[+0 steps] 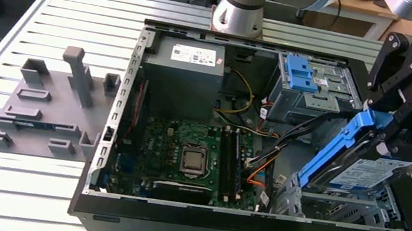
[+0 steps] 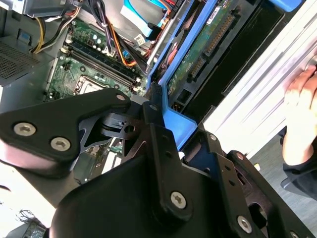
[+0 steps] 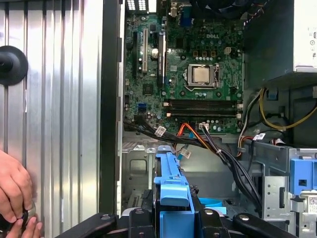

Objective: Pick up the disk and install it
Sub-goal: 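Insert the disk into the insertion slot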

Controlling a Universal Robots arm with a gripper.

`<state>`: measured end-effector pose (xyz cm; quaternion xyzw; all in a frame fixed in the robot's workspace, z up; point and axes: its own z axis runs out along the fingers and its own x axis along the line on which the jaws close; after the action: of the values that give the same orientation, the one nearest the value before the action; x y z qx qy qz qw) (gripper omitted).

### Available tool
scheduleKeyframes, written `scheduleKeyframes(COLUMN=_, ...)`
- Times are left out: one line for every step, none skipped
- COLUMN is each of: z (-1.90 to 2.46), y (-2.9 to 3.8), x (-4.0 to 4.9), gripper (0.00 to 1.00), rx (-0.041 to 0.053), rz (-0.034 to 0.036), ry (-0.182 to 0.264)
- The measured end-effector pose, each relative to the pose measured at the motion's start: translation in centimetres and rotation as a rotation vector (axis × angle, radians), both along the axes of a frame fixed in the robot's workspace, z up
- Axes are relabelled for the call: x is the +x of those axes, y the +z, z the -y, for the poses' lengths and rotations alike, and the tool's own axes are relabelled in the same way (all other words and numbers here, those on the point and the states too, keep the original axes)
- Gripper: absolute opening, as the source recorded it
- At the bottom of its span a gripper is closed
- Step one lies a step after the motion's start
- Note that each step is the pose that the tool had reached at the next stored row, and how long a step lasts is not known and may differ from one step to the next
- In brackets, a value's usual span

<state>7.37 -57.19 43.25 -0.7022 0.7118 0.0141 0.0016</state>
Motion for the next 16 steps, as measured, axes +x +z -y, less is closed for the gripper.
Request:
scheduleKeyframes(z=0.0, y=-0.05, x=0.0, gripper=0.37, rx=-0.0002, rz=0.0, ry=0.0)
scheduleKeyframes(z=0.0, y=-0.12, x=0.0, gripper=0.37, rx=0.0002, rz=0.0, ry=0.0)
scheduleKeyframes(z=0.01, y=-0.19, x=0.0, gripper=0.37, rx=0.0002, rz=0.0, ry=0.0)
scheduleKeyframes(z=0.02, y=-0.25, x=0.0, gripper=0.37, rx=0.0003, rz=0.0001, ry=0.0)
scheduleKeyframes(z=0.02, y=-0.31, x=0.0, gripper=0.37, rx=0.0001, rz=0.0, ry=0.0)
scheduleKeyframes(z=0.03, y=-0.37, x=0.0, gripper=0.37, rx=0.0001, rz=0.0001, ry=0.0)
scheduleKeyframes(z=0.03, y=-0.44, x=0.0, gripper=0.37, rx=0.0002, rz=0.0001, ry=0.0)
scheduleKeyframes(z=0.04, y=-0.51, x=0.0, gripper=0.37, rx=0.0002, rz=0.0001, ry=0.0)
scheduleKeyframes(z=0.05, y=-0.59, x=0.0, gripper=0.37, rx=0.0002, rz=0.0001, ry=0.0)
scheduleKeyframes(z=0.06, y=-0.66, x=0.0, gripper=0.37, rx=0.0002, rz=0.0001, ry=0.0)
scheduleKeyframes(z=0.07, y=-0.73, x=0.0, gripper=0.37, rx=0.0002, rz=0.0001, ry=0.0)
scheduleKeyframes(z=0.08, y=-0.8, x=0.0, gripper=0.37, rx=0.0001, rz=0.0, ry=0.0)
scheduleKeyframes(z=0.09, y=-0.87, x=0.0, gripper=0.37, rx=0.0001, rz=0.0001, ry=0.0)
scheduleKeyframes(z=0.09, y=-0.94, x=0.0, gripper=0.37, rx=0.0001, rz=0.0, ry=0.0)
scheduleKeyframes(z=0.1, y=-1.02, x=0.0, gripper=0.37, rx=0.0002, rz=0.0001, ry=0.0)
scheduleKeyframes(z=0.11, y=-1.11, x=0.0, gripper=0.37, rx=0.0003, rz=0.0, ry=0.0)
